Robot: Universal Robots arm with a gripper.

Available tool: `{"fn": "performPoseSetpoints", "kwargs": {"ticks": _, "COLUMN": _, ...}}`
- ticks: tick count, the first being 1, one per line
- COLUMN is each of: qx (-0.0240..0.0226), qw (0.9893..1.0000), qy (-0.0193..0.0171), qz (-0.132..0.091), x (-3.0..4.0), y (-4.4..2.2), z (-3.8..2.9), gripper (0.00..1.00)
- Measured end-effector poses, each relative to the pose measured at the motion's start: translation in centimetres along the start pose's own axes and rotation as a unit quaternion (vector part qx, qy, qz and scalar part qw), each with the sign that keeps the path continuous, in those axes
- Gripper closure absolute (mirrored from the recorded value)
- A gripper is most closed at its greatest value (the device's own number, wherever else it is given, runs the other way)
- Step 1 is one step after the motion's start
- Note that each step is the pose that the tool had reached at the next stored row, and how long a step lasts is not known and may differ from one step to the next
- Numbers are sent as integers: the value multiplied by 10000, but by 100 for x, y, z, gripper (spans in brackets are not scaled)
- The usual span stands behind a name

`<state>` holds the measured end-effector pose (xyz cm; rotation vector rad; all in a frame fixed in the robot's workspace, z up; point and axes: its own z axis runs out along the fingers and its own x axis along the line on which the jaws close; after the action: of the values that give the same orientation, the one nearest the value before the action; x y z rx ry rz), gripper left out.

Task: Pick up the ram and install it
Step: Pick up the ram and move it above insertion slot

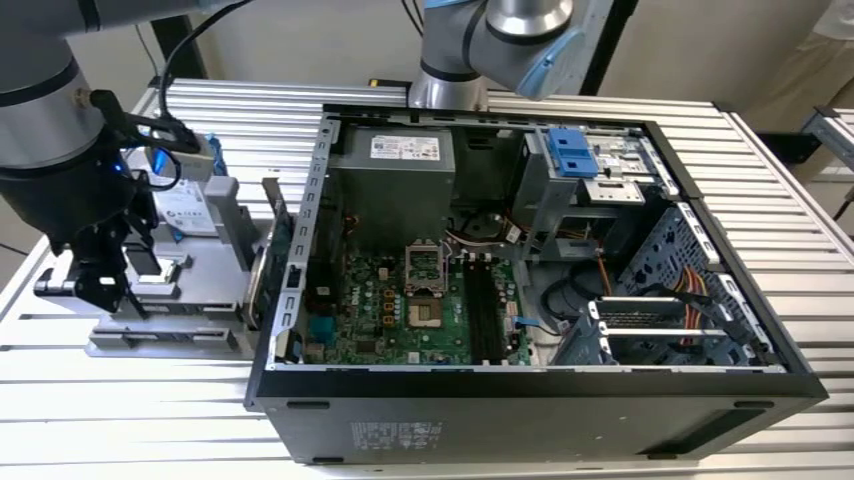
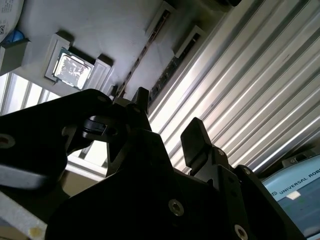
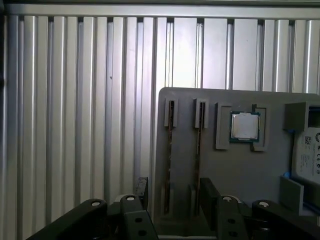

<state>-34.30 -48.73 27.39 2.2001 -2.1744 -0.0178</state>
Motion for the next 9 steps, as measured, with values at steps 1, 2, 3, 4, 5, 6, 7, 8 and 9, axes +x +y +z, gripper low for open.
{"fn": "performPoseSetpoints", "kwargs": {"ticks": 1, "qx": 0, "qw": 10000, "qy": 0, "qz": 0, "x": 0, "y": 0, "z": 6, "gripper": 0}}
{"fn": "performPoseSetpoints", "kwargs": {"ticks": 2, "qx": 0, "qw": 10000, "qy": 0, "qz": 0, "x": 0, "y": -1, "z": 13, "gripper": 0}}
{"fn": "performPoseSetpoints", "kwargs": {"ticks": 3, "qx": 0, "qw": 10000, "qy": 0, "qz": 0, "x": -1, "y": -1, "z": 19, "gripper": 0}}
{"fn": "performPoseSetpoints", "kwargs": {"ticks": 4, "qx": 0, "qw": 10000, "qy": 0, "qz": 0, "x": -1, "y": -1, "z": 26, "gripper": 0}}
{"fn": "performPoseSetpoints", "kwargs": {"ticks": 5, "qx": 0, "qw": 10000, "qy": 0, "qz": 0, "x": -1, "y": -1, "z": 32, "gripper": 0}}
{"fn": "performPoseSetpoints", "kwargs": {"ticks": 6, "qx": 0, "qw": 10000, "qy": 0, "qz": 0, "x": -1, "y": -2, "z": 38, "gripper": 0}}
{"fn": "performPoseSetpoints", "kwargs": {"ticks": 7, "qx": 0, "qw": 10000, "qy": 0, "qz": 0, "x": -1, "y": -2, "z": 45, "gripper": 0}}
{"fn": "performPoseSetpoints", "kwargs": {"ticks": 8, "qx": 0, "qw": 10000, "qy": 0, "qz": 0, "x": -1, "y": -2, "z": 51, "gripper": 0}}
{"fn": "performPoseSetpoints", "kwargs": {"ticks": 9, "qx": 0, "qw": 10000, "qy": 0, "qz": 0, "x": -1, "y": -2, "z": 58, "gripper": 0}}
